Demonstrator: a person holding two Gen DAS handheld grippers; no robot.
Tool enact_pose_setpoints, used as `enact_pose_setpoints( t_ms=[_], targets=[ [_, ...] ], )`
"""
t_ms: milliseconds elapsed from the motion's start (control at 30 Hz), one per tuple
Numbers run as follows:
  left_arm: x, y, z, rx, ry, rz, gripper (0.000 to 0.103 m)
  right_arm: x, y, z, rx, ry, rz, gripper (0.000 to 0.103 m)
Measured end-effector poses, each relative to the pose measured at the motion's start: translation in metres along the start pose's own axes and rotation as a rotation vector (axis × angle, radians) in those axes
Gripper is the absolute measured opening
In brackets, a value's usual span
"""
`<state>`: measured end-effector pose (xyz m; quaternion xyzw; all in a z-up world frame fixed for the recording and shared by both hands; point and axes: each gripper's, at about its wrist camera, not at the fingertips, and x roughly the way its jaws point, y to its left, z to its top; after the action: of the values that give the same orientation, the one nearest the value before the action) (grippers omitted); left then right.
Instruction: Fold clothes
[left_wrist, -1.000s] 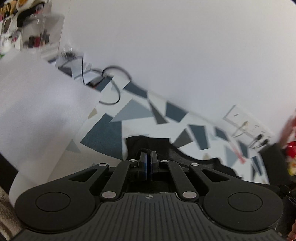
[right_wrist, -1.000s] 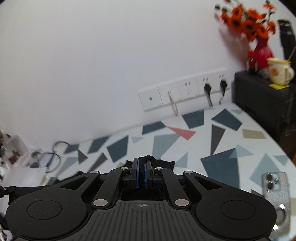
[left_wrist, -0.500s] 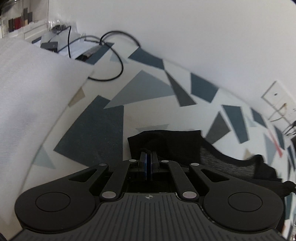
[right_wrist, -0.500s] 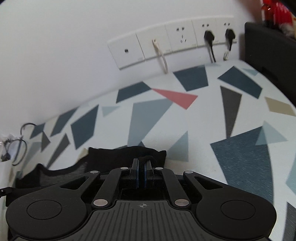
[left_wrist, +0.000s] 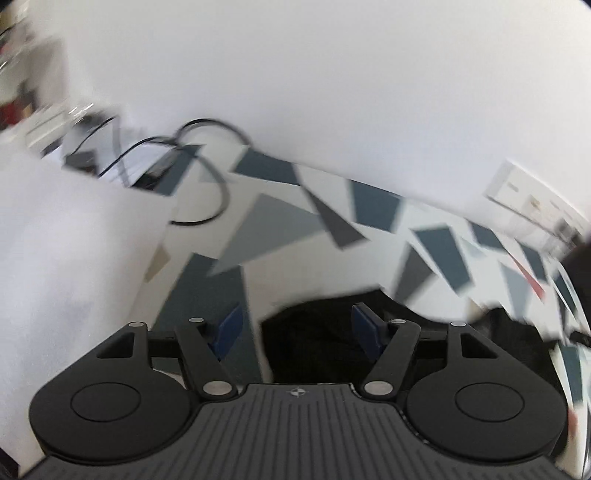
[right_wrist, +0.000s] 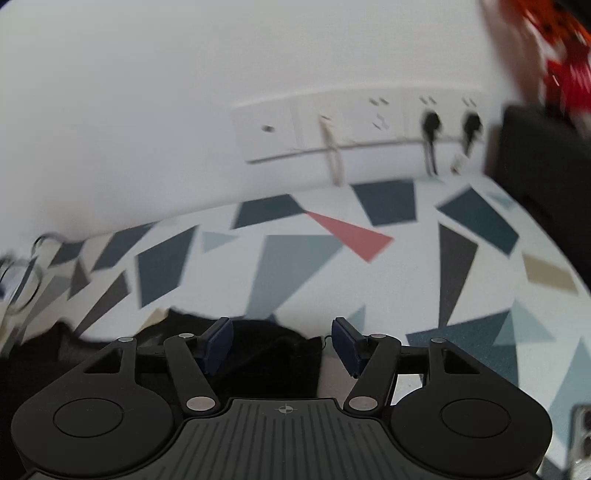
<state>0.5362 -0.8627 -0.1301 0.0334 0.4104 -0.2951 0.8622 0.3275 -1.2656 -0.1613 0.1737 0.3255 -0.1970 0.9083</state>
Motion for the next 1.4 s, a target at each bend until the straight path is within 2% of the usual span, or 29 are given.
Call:
enact_pose_setpoints(
  t_ms=[133,233,333,533,667,767,867,933,1000,1100,1333,1400],
  targets=[
    [0.004,-0.041,-0.029,0.212,0.088,0.002,0.066,0.010,0.039,-0.026,-0.176,0.073,0.031,0.058],
    [0.020,-0.054,-0.048,0.264,0.140,0.029,0.066,0.029,0.063,-0.042,-0.236,0.110,0.047,0.058],
    [0.037,-0.057,-0.052,0.282,0.148,0.073,0.066,0.045,0.078,-0.046,-0.284,0.117,0.023,0.060],
    [0.056,-0.051,-0.035,0.253,0.132,0.103,0.066,0.066,0.078,-0.033,-0.337,0.114,0.006,0.063],
    [0.066,-0.054,-0.013,0.254,0.071,0.148,0.066,0.076,0.074,-0.016,-0.341,0.076,-0.023,0.063],
    [0.075,-0.053,0.010,0.210,0.008,0.188,0.066,0.084,0.061,0.004,-0.280,0.026,-0.095,0.063],
    [0.082,-0.045,0.030,0.119,-0.015,0.187,0.065,0.088,0.041,0.023,-0.181,-0.011,-0.169,0.063],
    [0.081,-0.043,0.031,0.110,-0.018,0.172,0.065,0.083,0.027,0.029,-0.138,-0.018,-0.179,0.063],
    [0.079,-0.041,0.031,0.107,-0.015,0.153,0.067,0.075,0.016,0.028,-0.130,-0.020,-0.170,0.064],
    [0.081,-0.035,0.030,0.099,0.006,0.116,0.068,0.064,0.016,0.015,-0.181,-0.005,-0.108,0.064],
    [0.070,-0.020,0.047,0.004,-0.019,0.091,0.068,0.044,0.059,-0.021,-0.401,0.005,-0.002,0.066],
    [0.060,-0.016,0.046,-0.006,-0.021,0.062,0.068,0.044,0.069,-0.026,-0.446,0.012,0.033,0.073]
  ],
)
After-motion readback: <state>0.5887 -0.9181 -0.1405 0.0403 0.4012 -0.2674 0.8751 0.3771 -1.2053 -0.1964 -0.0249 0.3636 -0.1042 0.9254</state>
